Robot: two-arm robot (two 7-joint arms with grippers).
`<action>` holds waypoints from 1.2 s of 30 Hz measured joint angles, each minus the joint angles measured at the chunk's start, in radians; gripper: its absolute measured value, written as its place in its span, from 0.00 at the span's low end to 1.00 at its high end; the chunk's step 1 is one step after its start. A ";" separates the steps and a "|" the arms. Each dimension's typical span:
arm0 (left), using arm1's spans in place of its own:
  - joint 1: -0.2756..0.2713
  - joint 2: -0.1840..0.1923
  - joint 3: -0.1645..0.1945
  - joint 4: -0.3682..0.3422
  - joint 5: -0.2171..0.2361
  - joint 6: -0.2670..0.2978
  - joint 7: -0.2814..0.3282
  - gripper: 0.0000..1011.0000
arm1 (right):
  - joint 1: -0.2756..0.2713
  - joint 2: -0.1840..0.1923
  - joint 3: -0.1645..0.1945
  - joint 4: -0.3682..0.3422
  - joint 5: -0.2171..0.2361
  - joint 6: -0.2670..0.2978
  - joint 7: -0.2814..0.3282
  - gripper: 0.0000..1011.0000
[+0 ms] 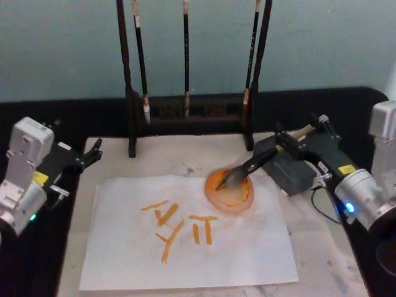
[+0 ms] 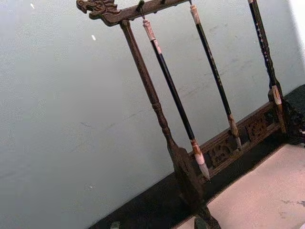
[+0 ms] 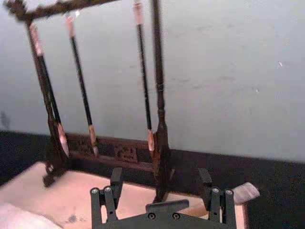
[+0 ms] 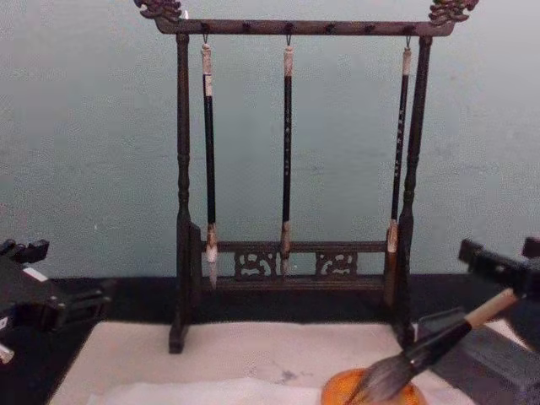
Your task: Pick up the brush from the inkstone, write on the paper, then place the brush back to its original position.
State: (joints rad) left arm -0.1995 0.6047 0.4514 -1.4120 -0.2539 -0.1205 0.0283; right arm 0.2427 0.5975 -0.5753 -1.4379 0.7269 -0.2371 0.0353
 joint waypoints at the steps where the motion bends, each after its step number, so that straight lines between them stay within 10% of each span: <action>1: 0.000 0.000 0.000 0.000 0.000 0.000 0.000 1.00 | 0.007 -0.006 -0.014 0.014 -0.052 -0.016 -0.011 0.99; 10: 0.000 0.000 0.000 0.000 0.000 0.000 0.000 1.00 | 0.021 -0.026 -0.051 0.059 -0.229 -0.066 -0.059 0.99; 36: 0.000 0.000 0.000 0.000 0.000 0.000 0.000 1.00 | 0.020 -0.022 -0.048 0.053 -0.209 -0.063 -0.052 0.99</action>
State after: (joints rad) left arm -0.1996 0.6046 0.4514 -1.4120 -0.2539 -0.1205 0.0283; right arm 0.2627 0.5752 -0.6230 -1.3847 0.5179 -0.3006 -0.0162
